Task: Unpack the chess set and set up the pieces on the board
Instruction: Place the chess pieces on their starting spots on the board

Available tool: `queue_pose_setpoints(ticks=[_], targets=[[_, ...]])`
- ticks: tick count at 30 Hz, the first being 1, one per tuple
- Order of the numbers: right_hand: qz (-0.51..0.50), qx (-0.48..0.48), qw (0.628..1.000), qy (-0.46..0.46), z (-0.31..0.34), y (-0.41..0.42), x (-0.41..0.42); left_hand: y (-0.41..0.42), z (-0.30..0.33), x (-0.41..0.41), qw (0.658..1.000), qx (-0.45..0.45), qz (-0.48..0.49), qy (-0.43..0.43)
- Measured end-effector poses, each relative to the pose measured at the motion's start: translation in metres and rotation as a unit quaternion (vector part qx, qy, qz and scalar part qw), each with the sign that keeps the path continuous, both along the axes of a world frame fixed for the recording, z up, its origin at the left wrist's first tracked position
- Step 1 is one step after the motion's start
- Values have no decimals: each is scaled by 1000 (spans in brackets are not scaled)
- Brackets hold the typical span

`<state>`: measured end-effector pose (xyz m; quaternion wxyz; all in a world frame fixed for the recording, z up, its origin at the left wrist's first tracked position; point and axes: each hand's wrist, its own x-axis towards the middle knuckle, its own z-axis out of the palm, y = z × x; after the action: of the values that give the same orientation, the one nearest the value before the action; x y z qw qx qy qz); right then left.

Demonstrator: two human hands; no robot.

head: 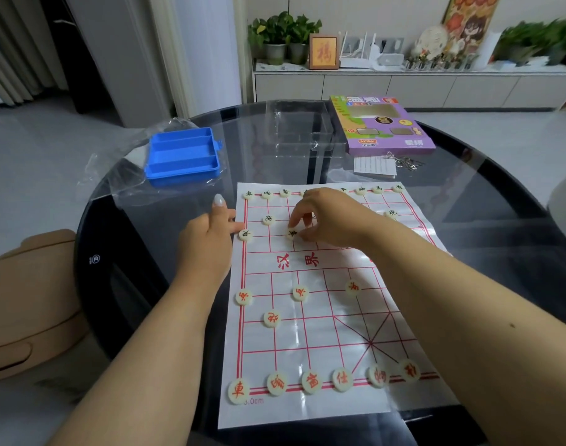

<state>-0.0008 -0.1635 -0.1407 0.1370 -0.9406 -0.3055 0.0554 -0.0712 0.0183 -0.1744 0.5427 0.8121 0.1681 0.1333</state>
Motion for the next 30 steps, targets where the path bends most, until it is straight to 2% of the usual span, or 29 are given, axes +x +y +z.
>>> queue_pose_setpoints(ticks=[3, 7, 10, 19, 30], targets=[[-23, 39, 999, -8, 7, -13, 4, 0, 1, -1, 1000, -2, -3, -3], [-104, 97, 989, -35, 19, -47, 20, 0, 2, -2, 1000, -7, 1, -2], [-133, 71, 988, -39, 17, -60, 26, -1, 3, -2, 1000, -2, 3, 0], [-135, 15, 990, -36, -1, -53, 24, -2, 3, -3, 1000, 8, 4, 2], [-133, 15, 991, -9, 1, -51, 21, -2, 3, -2, 1000, 7, 7, 2]])
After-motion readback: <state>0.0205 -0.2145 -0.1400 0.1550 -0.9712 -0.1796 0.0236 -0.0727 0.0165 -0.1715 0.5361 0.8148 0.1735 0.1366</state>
